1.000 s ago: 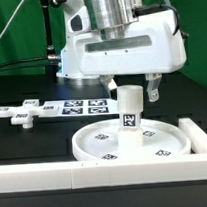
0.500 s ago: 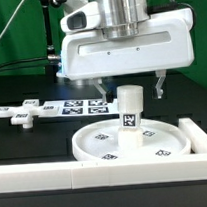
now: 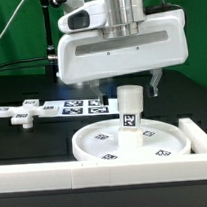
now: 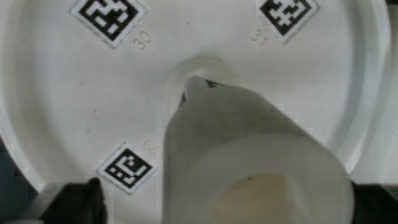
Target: Assemble round table
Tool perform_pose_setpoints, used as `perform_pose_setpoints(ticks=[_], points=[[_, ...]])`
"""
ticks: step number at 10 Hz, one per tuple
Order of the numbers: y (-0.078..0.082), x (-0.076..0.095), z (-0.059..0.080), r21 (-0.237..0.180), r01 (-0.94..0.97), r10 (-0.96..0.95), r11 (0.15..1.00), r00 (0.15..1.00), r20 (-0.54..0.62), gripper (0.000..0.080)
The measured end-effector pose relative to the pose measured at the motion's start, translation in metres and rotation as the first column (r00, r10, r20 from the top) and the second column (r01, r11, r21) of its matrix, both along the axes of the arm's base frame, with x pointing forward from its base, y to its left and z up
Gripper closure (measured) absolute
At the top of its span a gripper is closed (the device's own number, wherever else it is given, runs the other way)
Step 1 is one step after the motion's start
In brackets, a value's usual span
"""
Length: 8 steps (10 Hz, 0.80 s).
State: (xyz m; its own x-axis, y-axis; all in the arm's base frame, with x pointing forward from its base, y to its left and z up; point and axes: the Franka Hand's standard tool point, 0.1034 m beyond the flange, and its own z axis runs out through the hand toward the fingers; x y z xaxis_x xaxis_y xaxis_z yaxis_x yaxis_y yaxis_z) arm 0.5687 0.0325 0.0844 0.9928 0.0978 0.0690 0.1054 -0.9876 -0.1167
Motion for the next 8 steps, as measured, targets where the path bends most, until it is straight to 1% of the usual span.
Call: perform_pose_setpoints(ticks=[1,2,5,6,8], points=[[0.0,0.0,0.0,-0.007,-0.054,0.054,0.999,0.999,0.006,0.0151],[0.003,0.0,0.0,-0.035,-0.176,0.177,0.984,0.984,0.015,0.0151],[0.022,-0.004,-0.002,-0.074,-0.404,0.406,0.912,0.914,0.016,0.0151],[0.024,-0.005,-0.001,-0.075,-0.457,0.459,0.886,0.888,0.015,0.0151],[0.022,-0.005,-0.002,-0.082,-0.533,0.536,0.842,0.844,0.018,0.0151]])
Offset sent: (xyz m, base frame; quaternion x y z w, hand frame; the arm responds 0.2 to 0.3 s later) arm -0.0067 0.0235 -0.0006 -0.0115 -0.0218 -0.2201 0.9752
